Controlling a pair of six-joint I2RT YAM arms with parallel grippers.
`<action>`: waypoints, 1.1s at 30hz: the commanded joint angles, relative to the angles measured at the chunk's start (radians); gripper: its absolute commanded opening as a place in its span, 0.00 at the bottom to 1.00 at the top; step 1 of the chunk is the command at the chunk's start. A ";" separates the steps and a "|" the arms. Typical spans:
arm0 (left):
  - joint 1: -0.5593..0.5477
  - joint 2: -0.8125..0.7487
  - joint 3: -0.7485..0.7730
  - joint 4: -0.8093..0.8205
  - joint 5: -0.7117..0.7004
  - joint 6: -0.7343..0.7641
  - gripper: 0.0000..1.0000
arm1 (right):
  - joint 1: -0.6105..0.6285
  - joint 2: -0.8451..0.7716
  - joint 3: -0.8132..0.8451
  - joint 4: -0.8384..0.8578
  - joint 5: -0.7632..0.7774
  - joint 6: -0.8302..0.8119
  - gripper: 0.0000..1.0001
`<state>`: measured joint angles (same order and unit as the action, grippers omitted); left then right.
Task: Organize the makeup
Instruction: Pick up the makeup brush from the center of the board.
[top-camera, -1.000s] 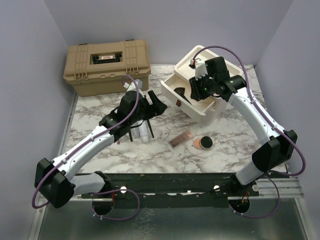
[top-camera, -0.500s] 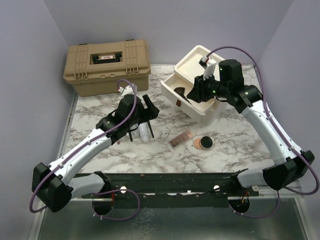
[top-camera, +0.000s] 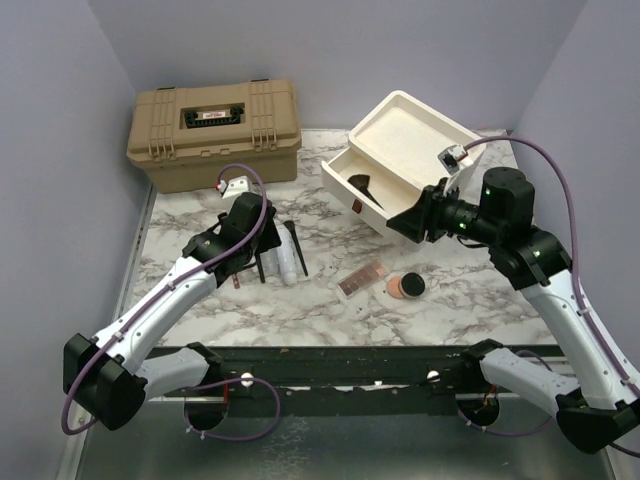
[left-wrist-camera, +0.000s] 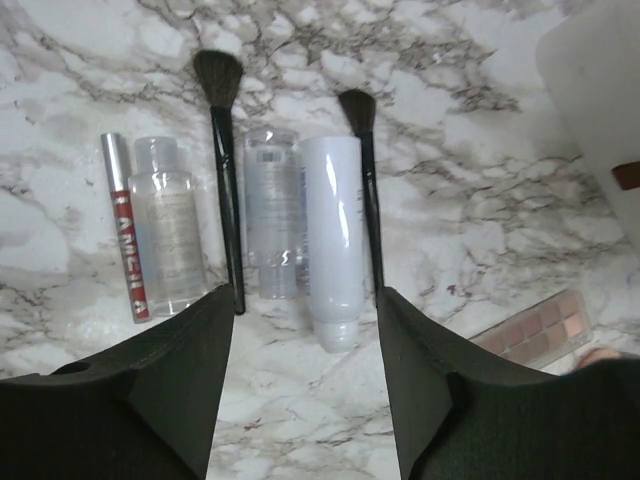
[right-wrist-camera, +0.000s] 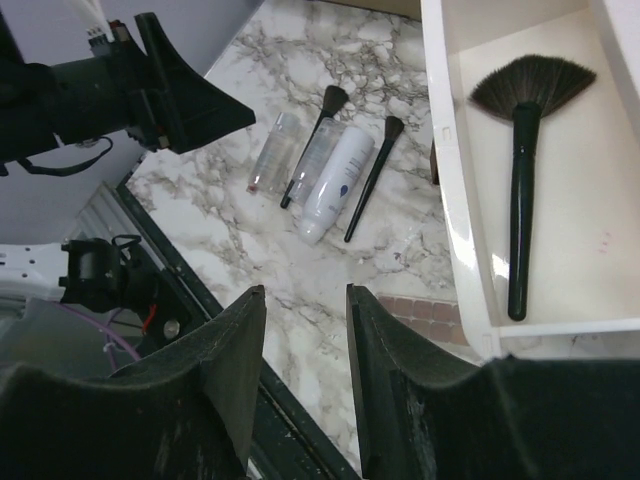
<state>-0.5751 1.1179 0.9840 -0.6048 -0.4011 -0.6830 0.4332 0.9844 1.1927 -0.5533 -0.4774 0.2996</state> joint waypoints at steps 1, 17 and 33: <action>0.007 -0.020 -0.079 -0.067 0.018 -0.011 0.59 | 0.009 -0.079 0.000 -0.026 0.031 0.060 0.45; 0.009 0.085 -0.187 -0.021 0.044 -0.030 0.43 | 0.009 -0.080 0.015 -0.043 0.113 0.064 0.46; 0.009 0.112 -0.284 0.093 0.081 -0.056 0.38 | 0.009 -0.085 0.012 -0.052 0.165 0.074 0.46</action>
<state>-0.5705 1.2251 0.7261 -0.5529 -0.3428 -0.7185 0.4332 0.8997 1.2095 -0.5888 -0.3340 0.3664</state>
